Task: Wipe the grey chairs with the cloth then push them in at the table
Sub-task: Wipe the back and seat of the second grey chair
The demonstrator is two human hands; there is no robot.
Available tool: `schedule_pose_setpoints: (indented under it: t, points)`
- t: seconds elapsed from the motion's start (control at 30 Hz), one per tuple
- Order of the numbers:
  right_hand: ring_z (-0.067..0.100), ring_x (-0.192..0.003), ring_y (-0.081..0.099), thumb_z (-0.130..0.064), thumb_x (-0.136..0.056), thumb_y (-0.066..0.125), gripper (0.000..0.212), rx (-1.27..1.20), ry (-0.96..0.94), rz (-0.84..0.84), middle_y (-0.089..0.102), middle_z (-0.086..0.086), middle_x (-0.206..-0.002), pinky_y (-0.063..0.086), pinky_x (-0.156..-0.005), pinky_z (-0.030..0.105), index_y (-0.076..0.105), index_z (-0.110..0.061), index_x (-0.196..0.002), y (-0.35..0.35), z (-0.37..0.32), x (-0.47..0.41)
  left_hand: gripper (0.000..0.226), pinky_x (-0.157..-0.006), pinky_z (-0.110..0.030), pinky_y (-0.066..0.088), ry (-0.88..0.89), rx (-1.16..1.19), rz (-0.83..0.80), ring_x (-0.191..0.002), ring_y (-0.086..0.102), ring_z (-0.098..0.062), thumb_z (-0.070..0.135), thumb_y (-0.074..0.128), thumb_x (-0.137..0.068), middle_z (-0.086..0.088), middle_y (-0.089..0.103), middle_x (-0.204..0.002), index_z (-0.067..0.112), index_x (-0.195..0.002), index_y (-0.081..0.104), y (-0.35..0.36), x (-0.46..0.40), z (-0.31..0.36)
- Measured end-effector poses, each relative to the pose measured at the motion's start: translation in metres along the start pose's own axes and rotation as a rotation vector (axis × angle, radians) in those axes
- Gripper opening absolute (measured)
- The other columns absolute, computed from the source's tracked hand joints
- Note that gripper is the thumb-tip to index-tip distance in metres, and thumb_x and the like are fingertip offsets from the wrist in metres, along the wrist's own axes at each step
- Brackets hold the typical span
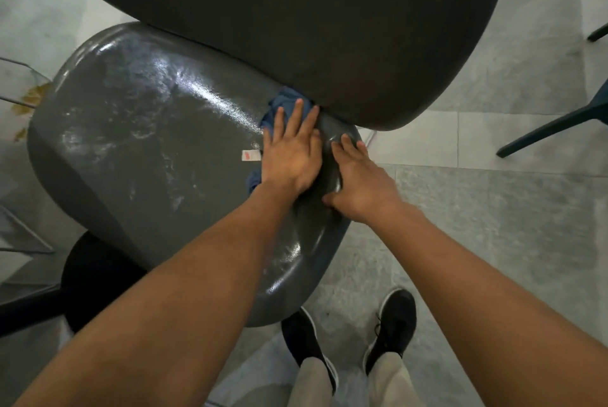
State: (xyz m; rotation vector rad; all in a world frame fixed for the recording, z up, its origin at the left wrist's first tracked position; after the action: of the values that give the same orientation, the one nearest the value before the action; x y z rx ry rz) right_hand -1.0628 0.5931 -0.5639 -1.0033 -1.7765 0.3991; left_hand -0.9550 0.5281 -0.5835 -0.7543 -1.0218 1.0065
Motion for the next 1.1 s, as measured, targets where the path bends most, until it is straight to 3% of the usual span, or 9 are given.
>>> schedule_pose_setpoints:
  t: [0.13,0.23,0.37,0.5,0.67,0.8,0.9,0.97,1.1]
  points:
    - [0.015,-0.155,0.011,-0.041,-0.09,0.072,0.096,-0.151,-0.007,0.155,0.002,-0.007,-0.17,0.02,-0.121,0.031,0.012,-0.022,-0.162,0.003,0.02,0.02,0.054,-0.128,-0.045,0.005,0.248,0.116,-0.086,-0.158,0.003,-0.014,0.039,0.024,-0.11,0.017,0.016,-0.167,0.031,-0.163,0.019,0.004,0.069,0.009]
    - [0.014,-0.152,0.023,-0.04,-0.093,0.069,0.092,-0.258,0.02,0.195,0.0,-0.012,-0.17,0.029,-0.119,0.034,0.01,-0.025,-0.162,0.012,0.027,0.038,0.055,-0.127,-0.042,0.006,0.286,0.077,-0.137,-0.157,0.0,-0.006,0.046,0.018,-0.109,0.028,0.008,-0.163,0.034,-0.162,0.017,0.007,0.112,-0.029]
    - [0.014,-0.151,0.027,-0.027,-0.097,0.067,0.083,-0.386,0.031,0.22,0.008,-0.011,-0.169,0.024,-0.119,0.028,0.016,-0.022,-0.162,0.018,0.032,0.049,0.057,-0.127,-0.054,0.009,0.039,-0.003,-0.015,-0.158,-0.004,-0.015,0.048,0.015,-0.108,0.019,0.01,-0.169,0.033,-0.163,0.018,-0.003,0.089,-0.076]
    - [0.018,-0.149,0.034,-0.014,-0.1,0.062,0.065,-0.669,0.117,0.308,0.033,-0.003,-0.163,0.027,-0.123,0.034,0.032,-0.022,-0.157,0.013,0.045,0.046,0.054,-0.127,-0.053,-0.001,-0.231,0.079,0.062,-0.159,-0.008,-0.022,0.036,0.024,-0.111,0.015,0.004,-0.171,0.031,-0.164,0.014,0.002,0.037,-0.043]
    - [0.022,-0.139,0.048,-0.008,-0.102,0.049,0.053,-0.682,0.187,0.315,0.049,0.005,-0.153,0.038,-0.117,0.035,0.041,-0.019,-0.154,0.009,0.047,0.044,0.055,-0.126,-0.058,0.006,-0.007,0.07,0.052,-0.159,0.002,-0.027,0.033,0.027,-0.109,0.009,0.017,-0.171,0.026,-0.163,0.022,0.015,0.035,0.026]
    - [0.024,-0.148,0.036,-0.008,-0.102,0.048,0.058,-0.54,0.159,0.271,0.032,0.005,-0.164,0.027,-0.122,0.032,0.033,-0.015,-0.158,0.01,0.033,0.044,0.055,-0.127,-0.052,0.007,0.227,0.014,0.006,-0.159,0.005,-0.022,0.041,0.019,-0.109,0.013,0.021,-0.169,0.03,-0.162,0.027,0.028,0.094,0.028]
    - [0.026,-0.15,0.03,-0.012,-0.104,0.048,0.059,-0.444,0.158,0.242,0.022,0.004,-0.167,0.022,-0.12,0.03,0.028,-0.013,-0.159,0.012,0.028,0.043,0.053,-0.127,-0.049,0.007,0.242,-0.016,-0.029,-0.159,0.001,-0.017,0.047,0.021,-0.11,0.018,0.015,-0.168,0.034,-0.161,0.026,0.033,0.151,-0.006]
    - [0.027,-0.151,0.029,-0.015,-0.105,0.047,0.06,-0.418,0.15,0.224,0.018,0.003,-0.168,0.023,-0.121,0.033,0.024,-0.014,-0.16,0.012,0.025,0.043,0.055,-0.127,-0.053,0.012,0.135,-0.049,-0.028,-0.159,-0.001,-0.015,0.052,0.016,-0.109,0.02,0.01,-0.168,0.036,-0.162,0.022,0.03,0.178,-0.044]
    - [0.027,-0.152,0.025,-0.022,-0.108,0.043,0.059,-0.445,0.171,0.191,0.013,-0.001,-0.169,0.022,-0.122,0.038,0.017,-0.018,-0.161,0.016,0.023,0.045,0.055,-0.127,-0.056,0.006,-0.413,0.066,0.06,-0.159,-0.009,-0.019,0.049,0.016,-0.11,0.018,0.0,-0.17,0.034,-0.163,0.012,0.015,0.157,-0.099]
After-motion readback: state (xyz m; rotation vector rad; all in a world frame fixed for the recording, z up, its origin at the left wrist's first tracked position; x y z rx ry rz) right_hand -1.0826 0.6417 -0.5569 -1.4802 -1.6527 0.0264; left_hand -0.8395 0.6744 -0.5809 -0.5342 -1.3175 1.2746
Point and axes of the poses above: each hand's wrist, its own x-axis away from the middle knuckle, its own y-axis out of the palm, z = x × y, the point moved 9 cm from there along -x, towards the middle knuckle
